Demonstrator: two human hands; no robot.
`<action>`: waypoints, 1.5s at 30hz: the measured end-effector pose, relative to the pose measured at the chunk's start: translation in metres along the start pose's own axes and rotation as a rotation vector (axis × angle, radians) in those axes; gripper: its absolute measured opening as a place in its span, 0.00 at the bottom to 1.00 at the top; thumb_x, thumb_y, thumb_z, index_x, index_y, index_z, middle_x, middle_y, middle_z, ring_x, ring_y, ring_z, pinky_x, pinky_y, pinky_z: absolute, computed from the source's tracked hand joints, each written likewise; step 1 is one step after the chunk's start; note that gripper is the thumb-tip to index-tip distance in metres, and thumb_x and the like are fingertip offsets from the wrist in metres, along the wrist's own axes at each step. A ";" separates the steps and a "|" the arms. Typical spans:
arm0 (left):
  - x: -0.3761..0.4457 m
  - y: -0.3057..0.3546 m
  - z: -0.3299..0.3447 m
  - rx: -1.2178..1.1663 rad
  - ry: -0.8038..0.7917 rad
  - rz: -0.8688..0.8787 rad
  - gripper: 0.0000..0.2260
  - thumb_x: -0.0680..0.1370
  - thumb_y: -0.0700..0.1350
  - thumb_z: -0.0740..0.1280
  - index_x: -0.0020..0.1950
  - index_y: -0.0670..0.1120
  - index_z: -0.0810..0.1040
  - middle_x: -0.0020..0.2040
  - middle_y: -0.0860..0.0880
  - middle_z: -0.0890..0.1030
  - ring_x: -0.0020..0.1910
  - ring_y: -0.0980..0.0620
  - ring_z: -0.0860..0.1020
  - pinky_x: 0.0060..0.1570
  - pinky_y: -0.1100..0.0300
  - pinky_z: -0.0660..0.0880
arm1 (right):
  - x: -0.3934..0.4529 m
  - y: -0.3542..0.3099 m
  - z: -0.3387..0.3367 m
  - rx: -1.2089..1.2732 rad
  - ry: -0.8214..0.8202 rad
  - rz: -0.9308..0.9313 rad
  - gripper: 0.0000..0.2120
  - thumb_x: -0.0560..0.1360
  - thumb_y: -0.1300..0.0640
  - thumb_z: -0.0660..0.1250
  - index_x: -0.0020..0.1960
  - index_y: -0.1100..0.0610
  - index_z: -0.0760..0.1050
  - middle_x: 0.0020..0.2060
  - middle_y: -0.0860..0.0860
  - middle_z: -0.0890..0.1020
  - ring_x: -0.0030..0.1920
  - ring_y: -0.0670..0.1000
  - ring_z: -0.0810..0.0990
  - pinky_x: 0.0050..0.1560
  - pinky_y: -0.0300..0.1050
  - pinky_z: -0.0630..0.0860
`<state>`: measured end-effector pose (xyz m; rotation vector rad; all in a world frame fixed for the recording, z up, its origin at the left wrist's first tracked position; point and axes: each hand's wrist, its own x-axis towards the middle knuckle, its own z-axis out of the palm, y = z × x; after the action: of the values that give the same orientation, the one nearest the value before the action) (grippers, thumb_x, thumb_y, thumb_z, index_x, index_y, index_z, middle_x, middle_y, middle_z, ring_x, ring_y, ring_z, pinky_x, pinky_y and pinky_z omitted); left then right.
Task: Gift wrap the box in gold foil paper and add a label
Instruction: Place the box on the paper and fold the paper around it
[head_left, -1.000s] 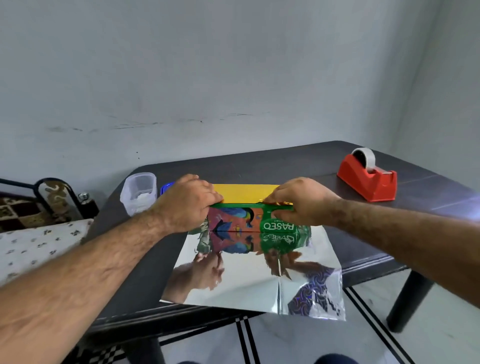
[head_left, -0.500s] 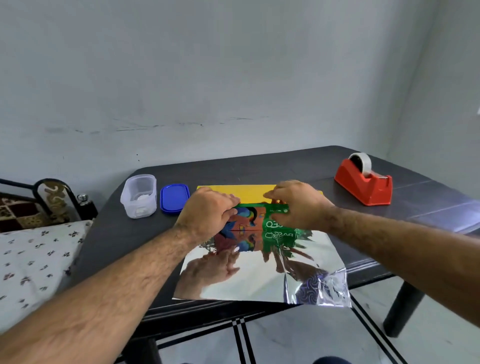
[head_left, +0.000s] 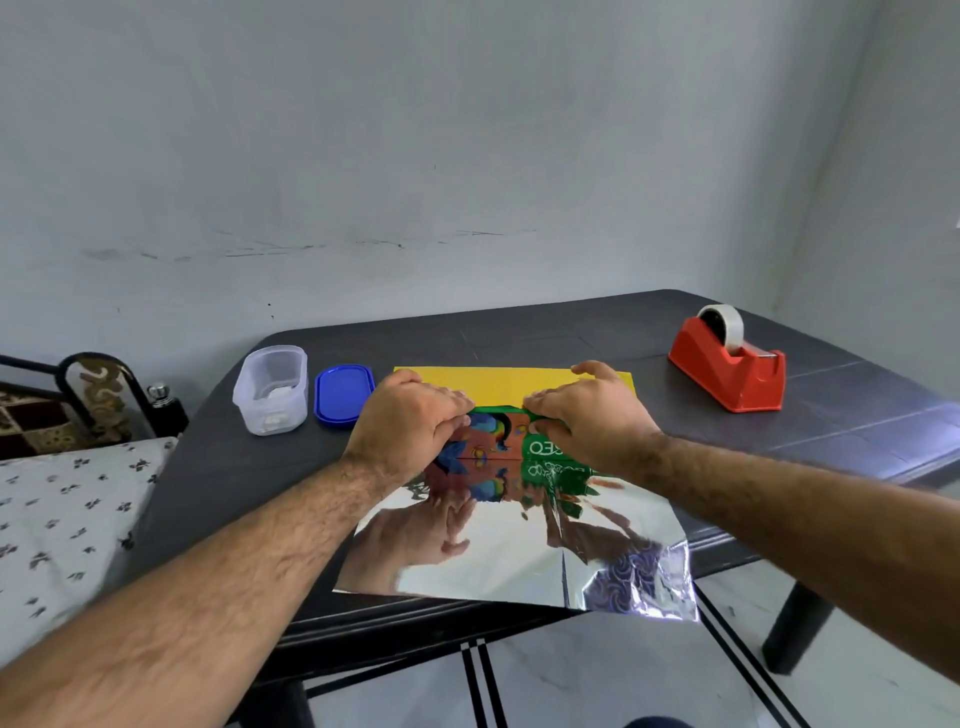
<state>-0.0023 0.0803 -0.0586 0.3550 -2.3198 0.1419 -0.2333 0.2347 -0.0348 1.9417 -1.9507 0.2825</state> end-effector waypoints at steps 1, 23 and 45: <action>0.001 0.001 0.000 0.000 0.002 -0.005 0.11 0.75 0.46 0.79 0.57 0.49 0.88 0.52 0.53 0.89 0.52 0.54 0.86 0.60 0.53 0.75 | 0.000 0.001 0.001 -0.009 0.001 -0.003 0.17 0.84 0.45 0.65 0.71 0.46 0.80 0.65 0.41 0.84 0.65 0.46 0.82 0.78 0.53 0.58; 0.021 0.030 0.025 0.089 -0.161 -0.016 0.18 0.85 0.47 0.64 0.76 0.47 0.76 0.73 0.50 0.78 0.73 0.52 0.75 0.79 0.52 0.62 | 0.004 0.006 0.003 0.011 0.116 0.058 0.13 0.77 0.46 0.71 0.60 0.46 0.85 0.54 0.42 0.87 0.55 0.50 0.84 0.70 0.51 0.68; 0.007 0.042 0.051 0.023 0.100 -0.085 0.12 0.81 0.46 0.68 0.62 0.46 0.86 0.58 0.50 0.87 0.59 0.47 0.84 0.62 0.49 0.77 | 0.008 0.067 -0.026 0.433 0.390 0.542 0.17 0.78 0.39 0.72 0.57 0.50 0.87 0.54 0.46 0.88 0.55 0.49 0.85 0.59 0.45 0.80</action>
<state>-0.0546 0.1077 -0.0891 0.4474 -2.2021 0.1410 -0.2969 0.2392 -0.0002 1.3736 -2.2177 1.2160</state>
